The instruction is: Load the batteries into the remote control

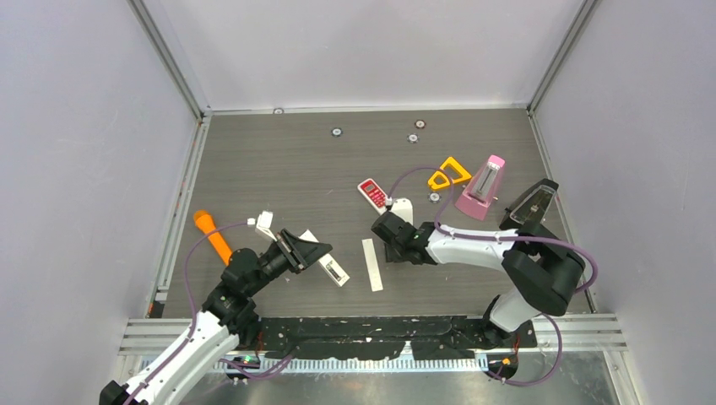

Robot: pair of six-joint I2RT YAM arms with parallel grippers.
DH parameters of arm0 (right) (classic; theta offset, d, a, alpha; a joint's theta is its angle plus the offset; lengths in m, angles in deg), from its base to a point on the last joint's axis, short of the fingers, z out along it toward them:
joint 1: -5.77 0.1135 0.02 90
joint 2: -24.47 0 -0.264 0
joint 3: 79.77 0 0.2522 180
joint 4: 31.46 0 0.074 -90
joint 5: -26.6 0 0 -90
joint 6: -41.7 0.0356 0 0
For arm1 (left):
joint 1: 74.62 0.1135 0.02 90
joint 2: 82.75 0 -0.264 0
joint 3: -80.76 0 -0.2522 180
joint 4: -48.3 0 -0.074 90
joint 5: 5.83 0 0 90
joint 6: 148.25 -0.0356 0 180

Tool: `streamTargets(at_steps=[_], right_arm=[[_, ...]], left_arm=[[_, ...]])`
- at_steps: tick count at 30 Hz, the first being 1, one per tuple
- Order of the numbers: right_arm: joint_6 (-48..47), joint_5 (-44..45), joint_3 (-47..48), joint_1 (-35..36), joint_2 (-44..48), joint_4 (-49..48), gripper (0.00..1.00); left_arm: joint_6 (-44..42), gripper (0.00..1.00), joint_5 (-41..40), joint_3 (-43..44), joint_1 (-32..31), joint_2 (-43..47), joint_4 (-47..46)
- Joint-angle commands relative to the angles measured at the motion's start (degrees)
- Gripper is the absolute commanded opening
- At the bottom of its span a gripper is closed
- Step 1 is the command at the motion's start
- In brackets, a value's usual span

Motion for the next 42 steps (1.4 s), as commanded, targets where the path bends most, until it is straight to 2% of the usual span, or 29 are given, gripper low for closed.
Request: streamTargets(at_steps=[1,4,8,14,19,21,24,27,33,42], right_arm=[[0.3,0.6,2.2,-0.2,-1.6,-0.8,0.34],[0.7,0.7,2.3,-0.2,-2.3,-0.4,0.18],[0.3,1.1,1.4,-0.2,-0.2,-0.2,0.06],[-6.0,-5.8,-2.1,-0.2,11.7,-4.6,0.05],[-12.4,-18.6,-3.9,-0.1,24.6,-7.5,0.05],[-12.8,-23.4,-2.7,0.6,28.0,-7.6,0.05],[-12.8,-23.9,0.9,4.1,30.4,-4.2,0.05],[-12.6,-21.7,6.4,8.6,29.6,-1.3,0.05],[-10.3,-15.2,16.4,17.4,22.4,8.5,0.05],[-9.6,-8.6,23.9,22.8,13.1,17.1,0.05]], left_arm=[[-0.9,0.0,0.4,0.3,0.4,0.0,-4.0],[-0.9,0.0,0.5,0.2,0.4,0.0,-4.0],[-1.0,0.0,0.7,0.3,0.3,-0.3,-4.0],[-1.2,0.0,2.6,0.6,0.4,-2.4,-5.9],[-1.2,0.0,4.2,0.9,0.3,-5.3,-9.1],[-1.2,0.0,5.1,1.5,0.3,-6.5,-10.3],[-1.1,0.0,6.2,2.1,0.3,-7.8,-11.7],[-0.8,0.0,6.7,2.1,0.3,-8.4,-13.1],[0.4,0.0,6.9,1.5,0.3,-7.6,-13.9],[4.3,0.0,6.7,0.8,0.3,-6.6,-15.4]])
